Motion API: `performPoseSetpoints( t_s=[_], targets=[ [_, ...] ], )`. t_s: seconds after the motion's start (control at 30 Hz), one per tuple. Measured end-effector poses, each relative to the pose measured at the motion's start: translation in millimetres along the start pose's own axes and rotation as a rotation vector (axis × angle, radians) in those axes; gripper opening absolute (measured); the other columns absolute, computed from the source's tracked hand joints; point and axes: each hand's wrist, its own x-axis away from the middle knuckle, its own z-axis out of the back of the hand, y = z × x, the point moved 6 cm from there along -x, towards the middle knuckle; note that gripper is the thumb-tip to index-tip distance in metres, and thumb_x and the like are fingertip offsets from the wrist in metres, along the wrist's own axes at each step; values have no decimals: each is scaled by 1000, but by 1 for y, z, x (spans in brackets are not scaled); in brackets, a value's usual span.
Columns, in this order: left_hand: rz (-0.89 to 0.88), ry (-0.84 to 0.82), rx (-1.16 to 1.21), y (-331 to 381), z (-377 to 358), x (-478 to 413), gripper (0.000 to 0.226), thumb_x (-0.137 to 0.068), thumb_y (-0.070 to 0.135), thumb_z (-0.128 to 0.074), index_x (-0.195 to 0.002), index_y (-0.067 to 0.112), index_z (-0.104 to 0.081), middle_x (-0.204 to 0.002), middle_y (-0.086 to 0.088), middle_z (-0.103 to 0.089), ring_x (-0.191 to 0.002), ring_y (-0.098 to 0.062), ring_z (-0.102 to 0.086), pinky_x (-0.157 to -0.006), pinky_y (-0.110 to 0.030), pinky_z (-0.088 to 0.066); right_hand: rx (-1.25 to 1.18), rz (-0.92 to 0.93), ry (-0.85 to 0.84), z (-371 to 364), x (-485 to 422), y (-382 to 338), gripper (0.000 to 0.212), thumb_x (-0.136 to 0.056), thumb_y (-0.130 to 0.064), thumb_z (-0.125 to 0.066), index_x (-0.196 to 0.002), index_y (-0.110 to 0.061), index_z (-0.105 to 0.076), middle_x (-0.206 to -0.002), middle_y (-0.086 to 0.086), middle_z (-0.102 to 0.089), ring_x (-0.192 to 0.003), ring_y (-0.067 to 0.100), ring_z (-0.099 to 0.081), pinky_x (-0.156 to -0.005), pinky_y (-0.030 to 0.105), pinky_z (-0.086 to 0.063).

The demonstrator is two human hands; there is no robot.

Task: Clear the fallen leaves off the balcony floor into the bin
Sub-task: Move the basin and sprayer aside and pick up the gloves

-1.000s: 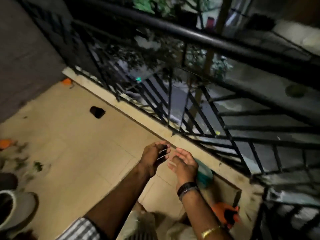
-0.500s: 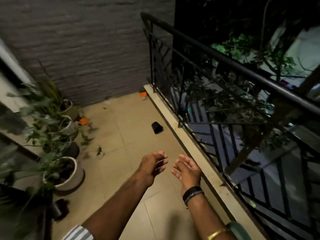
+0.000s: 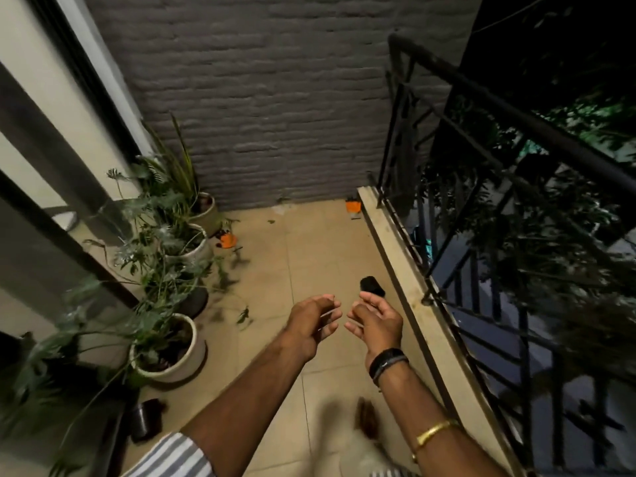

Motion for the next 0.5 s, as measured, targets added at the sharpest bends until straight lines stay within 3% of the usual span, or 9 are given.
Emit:
performPoseSetpoints(
  t_s=[0.17,0.33,0.5],
  targets=[
    [-14,25,32,67,-46,-85,17,-93,13,-61,-109,13,-66,-93,-2,-74,-83,-14,-69,-65,-25,-54,61,-33,-51,-43,-101,-44,24,-91,1,-64,-112,-12,-66,-105,12,-72,-89,25,-71,-68,33,-60],
    [-14,70,44,134,-82,-168,18,-93,15,-62,-111,14,-66,-96,-1,-75,-76,-12,-68,-57,-21,-51,128,-29,-71,-89,-203,-95,23,-91,2,-63,-111,-10,-66,-103,15,-71,-82,23,-70,-64,32,-59],
    [-11,106,33,202,-100,-280,17,-92,15,-63,-108,15,-67,-97,-1,-76,-73,-10,-67,-54,-21,-50,174,-10,-58,-144,-318,-123,21,-92,-2,-64,-109,-15,-67,-102,12,-72,-88,25,-71,-69,33,-60]
  ],
)
